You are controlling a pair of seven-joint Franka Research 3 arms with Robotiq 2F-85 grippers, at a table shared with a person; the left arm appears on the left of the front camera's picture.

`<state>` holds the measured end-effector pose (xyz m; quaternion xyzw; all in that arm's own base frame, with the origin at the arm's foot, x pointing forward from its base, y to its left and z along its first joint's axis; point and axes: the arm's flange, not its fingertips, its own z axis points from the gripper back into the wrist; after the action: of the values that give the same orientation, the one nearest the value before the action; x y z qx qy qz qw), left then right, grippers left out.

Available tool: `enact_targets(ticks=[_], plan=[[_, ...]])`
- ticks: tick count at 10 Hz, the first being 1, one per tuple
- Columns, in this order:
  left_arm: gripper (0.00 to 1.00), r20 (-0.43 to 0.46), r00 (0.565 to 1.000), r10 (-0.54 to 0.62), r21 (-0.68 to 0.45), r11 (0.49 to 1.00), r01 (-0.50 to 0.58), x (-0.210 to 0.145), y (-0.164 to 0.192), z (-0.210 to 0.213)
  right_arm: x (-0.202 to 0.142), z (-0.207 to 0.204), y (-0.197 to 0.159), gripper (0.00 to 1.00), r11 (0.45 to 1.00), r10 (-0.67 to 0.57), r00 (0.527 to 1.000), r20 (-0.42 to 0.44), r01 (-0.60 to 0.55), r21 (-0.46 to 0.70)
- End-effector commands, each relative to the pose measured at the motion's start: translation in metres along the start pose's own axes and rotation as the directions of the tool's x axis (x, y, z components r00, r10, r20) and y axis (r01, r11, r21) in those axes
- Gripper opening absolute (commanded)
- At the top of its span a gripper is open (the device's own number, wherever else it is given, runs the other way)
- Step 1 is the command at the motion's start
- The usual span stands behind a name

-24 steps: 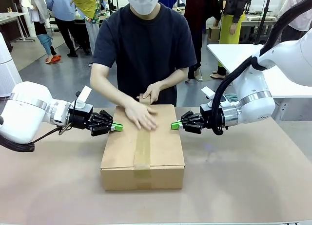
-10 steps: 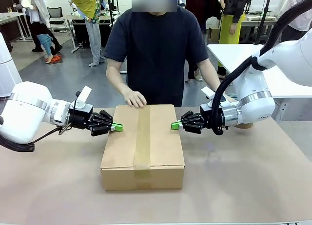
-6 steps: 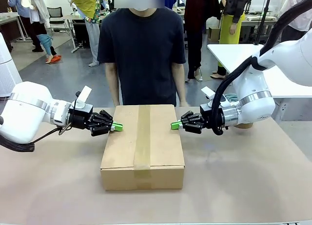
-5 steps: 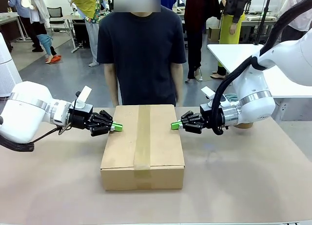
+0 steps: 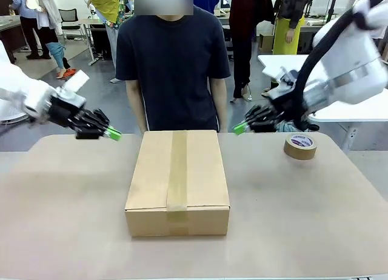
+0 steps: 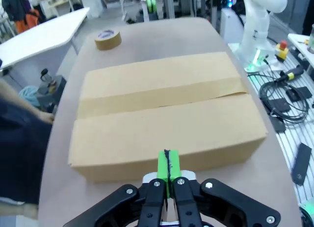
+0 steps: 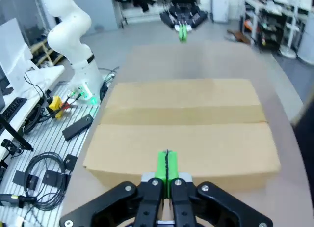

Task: Wrap the clocks to prevent damage.
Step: After the human seals the box with tape, release both hands from the side flaps of the Package Box.

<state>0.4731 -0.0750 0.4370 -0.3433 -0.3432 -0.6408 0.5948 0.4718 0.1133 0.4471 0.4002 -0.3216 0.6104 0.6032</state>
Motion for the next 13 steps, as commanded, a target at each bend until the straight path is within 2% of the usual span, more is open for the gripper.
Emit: enact_targets(ticks=[1, 2, 4, 5, 6, 13], plan=[[0.0, -0.108, 0.993, 0.038, 0.014, 0.999, -0.036, 0.033, -0.008, 0.045, 0.03, 0.031, 0.033, 0.01, 0.993, -0.058, 0.991, -0.118, 0.045, -0.107], [0.0, -0.129, 0.991, 0.046, 0.047, 0.998, -0.041, 0.047, -0.011, 0.069, 0.045, 0.045, 0.044, 0.01, 0.985, -0.079, 0.984, -0.159, 0.052, -0.164], [0.0, -0.165, 0.985, 0.056, 0.094, 0.995, -0.041, 0.066, -0.025, 0.097, 0.057, 0.055, 0.055, 0.01, 0.979, -0.099, 0.976, -0.194, 0.061, -0.195], [0.0, -0.176, 0.983, 0.052, 0.085, 0.996, -0.037, 0.062, -0.028, 0.097, 0.051, 0.054, 0.048, 0.01, 0.982, -0.102, 0.976, -0.194, 0.068, -0.175], [0.0, -0.148, 0.988, 0.037, 0.093, 0.995, -0.023, 0.064, -0.021, 0.097, 0.066, 0.068, 0.054, 0.01, 0.982, -0.056, 0.985, -0.163, 0.024, -0.188], [0.0, -0.148, 0.988, 0.037, 0.093, 0.995, -0.023, 0.064, -0.021, 0.097, 0.066, 0.068, 0.054, 0.01, 0.982, -0.056, 0.985, -0.163, 0.024, -0.188]])
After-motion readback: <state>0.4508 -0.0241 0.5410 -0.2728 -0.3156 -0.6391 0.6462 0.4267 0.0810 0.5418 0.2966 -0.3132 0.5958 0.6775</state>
